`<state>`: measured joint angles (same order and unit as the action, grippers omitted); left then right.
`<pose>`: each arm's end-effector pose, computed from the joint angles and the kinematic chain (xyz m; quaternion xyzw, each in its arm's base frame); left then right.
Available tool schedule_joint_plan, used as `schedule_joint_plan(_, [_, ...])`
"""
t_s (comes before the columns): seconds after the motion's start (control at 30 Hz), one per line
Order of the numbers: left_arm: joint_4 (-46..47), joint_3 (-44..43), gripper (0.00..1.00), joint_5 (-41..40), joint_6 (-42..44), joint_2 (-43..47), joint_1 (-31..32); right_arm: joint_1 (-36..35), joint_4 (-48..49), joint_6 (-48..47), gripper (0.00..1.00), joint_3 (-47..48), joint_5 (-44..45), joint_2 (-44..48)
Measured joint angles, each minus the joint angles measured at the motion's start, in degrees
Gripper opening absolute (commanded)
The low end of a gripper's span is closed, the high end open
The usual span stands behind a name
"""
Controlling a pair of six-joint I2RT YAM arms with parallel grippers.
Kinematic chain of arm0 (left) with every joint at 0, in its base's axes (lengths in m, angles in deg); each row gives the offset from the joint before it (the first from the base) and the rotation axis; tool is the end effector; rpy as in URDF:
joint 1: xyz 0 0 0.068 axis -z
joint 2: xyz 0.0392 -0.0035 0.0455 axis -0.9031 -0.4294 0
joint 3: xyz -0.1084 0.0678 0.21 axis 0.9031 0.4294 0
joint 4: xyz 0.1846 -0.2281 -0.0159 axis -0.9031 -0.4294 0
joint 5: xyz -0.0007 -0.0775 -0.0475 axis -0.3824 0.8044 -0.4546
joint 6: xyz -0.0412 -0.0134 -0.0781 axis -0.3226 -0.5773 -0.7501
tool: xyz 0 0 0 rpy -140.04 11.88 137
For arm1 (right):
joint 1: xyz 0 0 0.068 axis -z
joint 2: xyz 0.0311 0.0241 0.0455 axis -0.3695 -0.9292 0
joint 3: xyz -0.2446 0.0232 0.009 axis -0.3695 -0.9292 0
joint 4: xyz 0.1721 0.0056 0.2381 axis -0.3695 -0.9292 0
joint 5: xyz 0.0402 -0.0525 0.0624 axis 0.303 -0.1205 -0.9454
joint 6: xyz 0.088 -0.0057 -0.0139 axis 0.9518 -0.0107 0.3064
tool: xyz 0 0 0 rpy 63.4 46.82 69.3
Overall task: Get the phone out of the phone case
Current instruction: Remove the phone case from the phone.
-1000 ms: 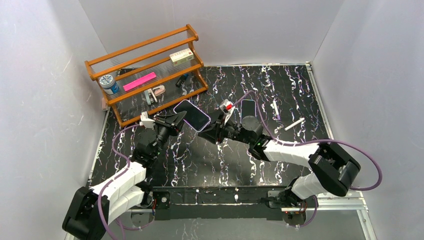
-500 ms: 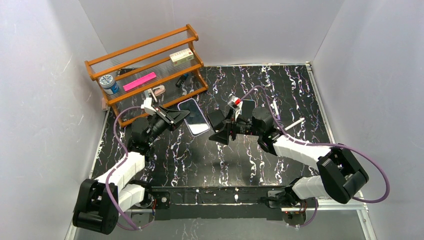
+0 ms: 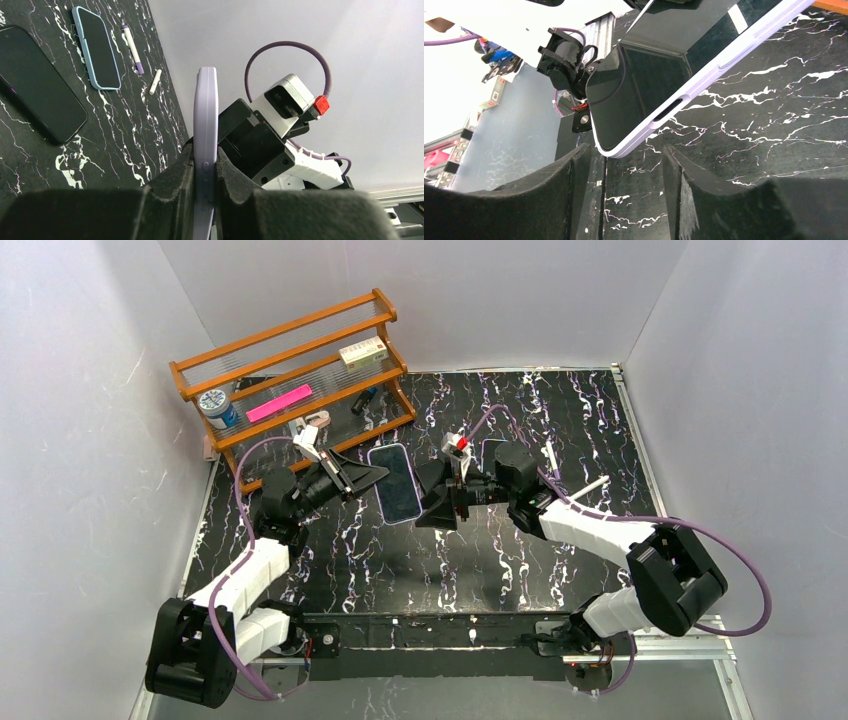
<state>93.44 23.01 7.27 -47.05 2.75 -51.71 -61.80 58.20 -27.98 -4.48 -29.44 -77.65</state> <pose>0.2784 -0.1160 0.2283 -0.0717 0.6533 -0.6493 0.3828 0.2372 0.2788 0.2113 -0.4019 0.6052 0.5701 0.3837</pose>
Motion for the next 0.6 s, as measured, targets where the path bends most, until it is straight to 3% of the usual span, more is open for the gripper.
schedule_joint_plan(0.4, [-0.6, 0.0, 0.0, 1.2, -0.2, 0.9, 0.0, 0.0, 1.6, 0.2, 0.42, 0.6, -3.9, -0.2])
schedule_joint_plan(0.6, [-0.7, -0.3, 0.0, 1.3, -0.7, 1.6, -0.1, 0.0, 3.3, 1.7, 0.21, 0.9, -5.3, -1.1])
